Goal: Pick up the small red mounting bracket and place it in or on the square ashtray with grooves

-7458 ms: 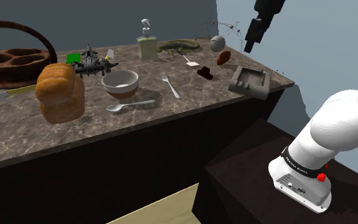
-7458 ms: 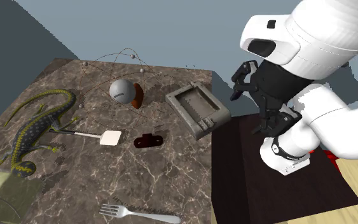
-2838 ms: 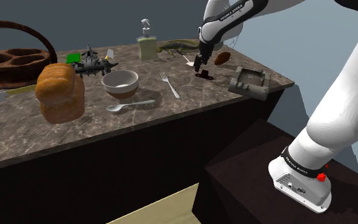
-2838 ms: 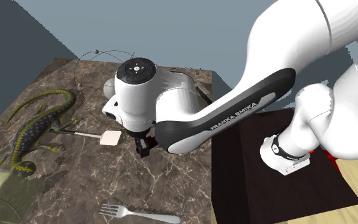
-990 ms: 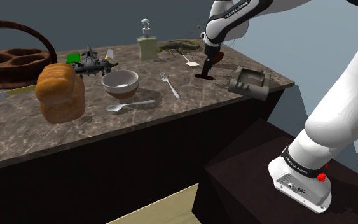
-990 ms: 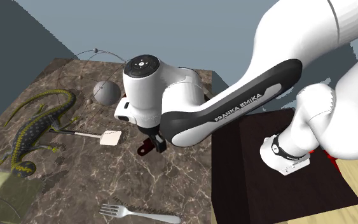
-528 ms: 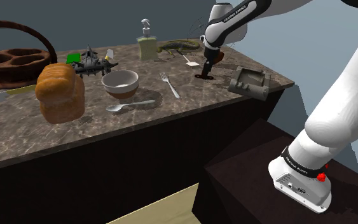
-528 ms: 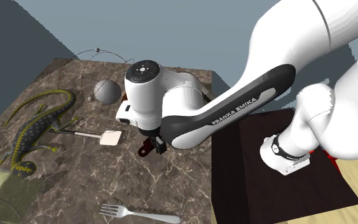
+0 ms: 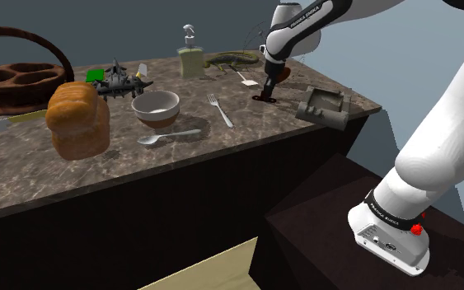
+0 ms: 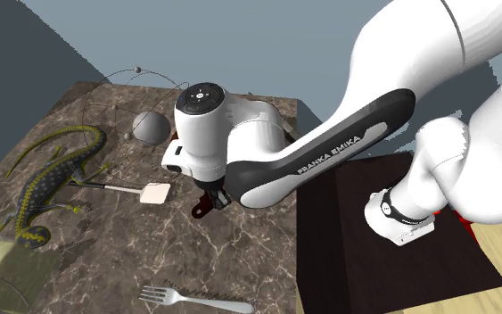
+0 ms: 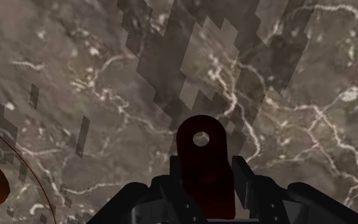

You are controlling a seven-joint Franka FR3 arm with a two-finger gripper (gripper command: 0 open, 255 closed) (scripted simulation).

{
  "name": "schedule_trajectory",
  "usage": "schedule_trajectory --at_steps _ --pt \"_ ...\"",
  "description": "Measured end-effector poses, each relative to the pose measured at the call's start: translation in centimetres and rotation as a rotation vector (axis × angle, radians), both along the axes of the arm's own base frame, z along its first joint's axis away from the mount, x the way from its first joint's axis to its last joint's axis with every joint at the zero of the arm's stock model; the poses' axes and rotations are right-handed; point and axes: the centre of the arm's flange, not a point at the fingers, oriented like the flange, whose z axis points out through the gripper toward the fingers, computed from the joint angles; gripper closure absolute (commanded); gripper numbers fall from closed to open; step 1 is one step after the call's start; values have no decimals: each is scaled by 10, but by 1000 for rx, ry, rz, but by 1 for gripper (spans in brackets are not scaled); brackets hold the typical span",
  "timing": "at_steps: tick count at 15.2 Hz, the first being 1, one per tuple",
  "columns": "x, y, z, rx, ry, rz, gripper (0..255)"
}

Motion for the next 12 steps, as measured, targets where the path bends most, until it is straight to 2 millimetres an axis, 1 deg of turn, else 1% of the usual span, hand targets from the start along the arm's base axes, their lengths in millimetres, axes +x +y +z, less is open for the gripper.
schedule_trajectory --at_steps 5,12 --pt "0 0 2 0 1 -1 255" --pt "0 1 33 1 6 1 255"
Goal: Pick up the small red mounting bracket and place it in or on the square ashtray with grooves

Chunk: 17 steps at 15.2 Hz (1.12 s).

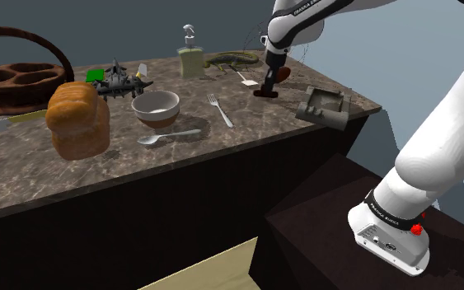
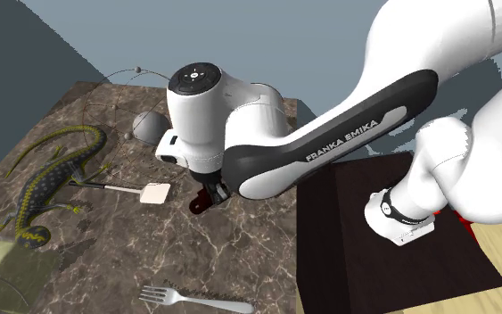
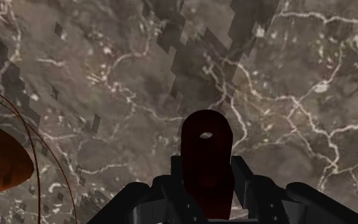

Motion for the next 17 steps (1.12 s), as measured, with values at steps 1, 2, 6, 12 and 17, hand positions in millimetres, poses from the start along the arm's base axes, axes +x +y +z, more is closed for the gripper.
schedule_trajectory --at_steps 1,2,6,12,17 --pt "-1 0 5 0 0 0 255" --pt "-1 0 9 0 0 0 255" --pt "-1 0 33 0 0 0 255" --pt "0 -1 64 0 0 0 255" --pt "-2 0 90 0 0 0 255"
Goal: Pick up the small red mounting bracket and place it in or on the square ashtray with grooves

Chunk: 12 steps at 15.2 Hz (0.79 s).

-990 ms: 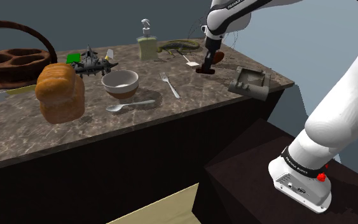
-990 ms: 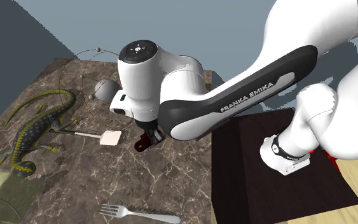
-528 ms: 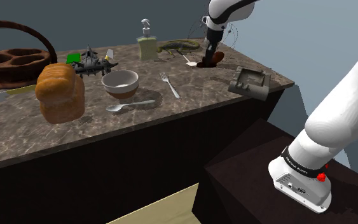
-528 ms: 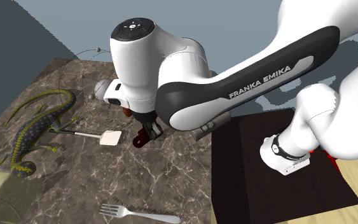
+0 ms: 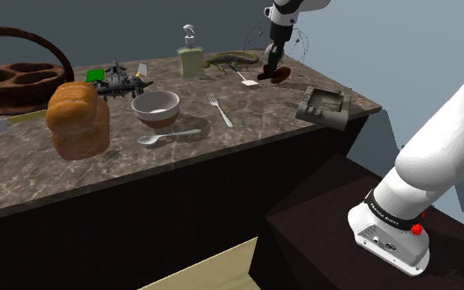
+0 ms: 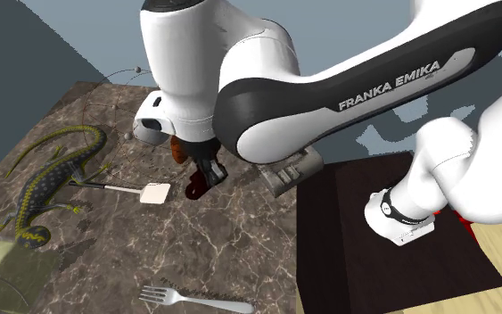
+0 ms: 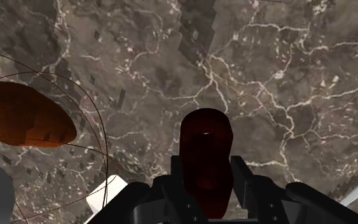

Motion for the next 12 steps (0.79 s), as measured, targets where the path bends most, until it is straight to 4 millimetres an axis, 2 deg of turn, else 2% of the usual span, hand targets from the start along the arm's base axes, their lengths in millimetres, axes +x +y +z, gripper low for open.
schedule_trajectory --at_steps 3,12 --pt "-22 -13 3 0 0 0 255" --pt "-120 -79 7 0 1 -1 255"
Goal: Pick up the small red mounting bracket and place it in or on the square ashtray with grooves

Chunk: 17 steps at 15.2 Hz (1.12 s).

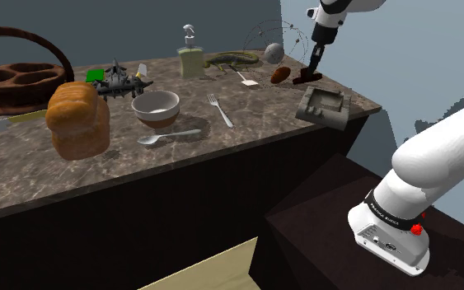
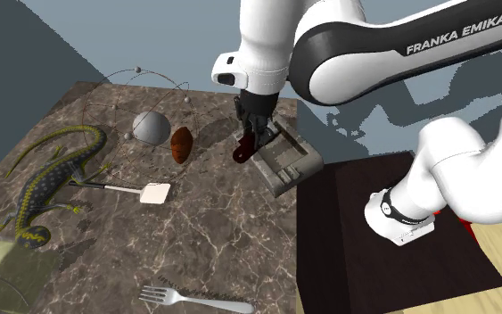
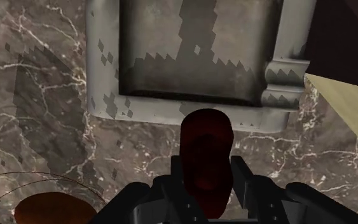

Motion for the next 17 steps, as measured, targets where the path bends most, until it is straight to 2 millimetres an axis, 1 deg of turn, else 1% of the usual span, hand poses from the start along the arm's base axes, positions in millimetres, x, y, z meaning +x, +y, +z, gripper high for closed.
schedule_trajectory --at_steps 1,7,10,17 --pt "-13 -6 -3 0 0 0 255" --pt "-77 -46 4 0 0 0 255" --pt "-88 -52 -8 0 0 0 255" --pt "-89 -53 -43 0 0 1 255"
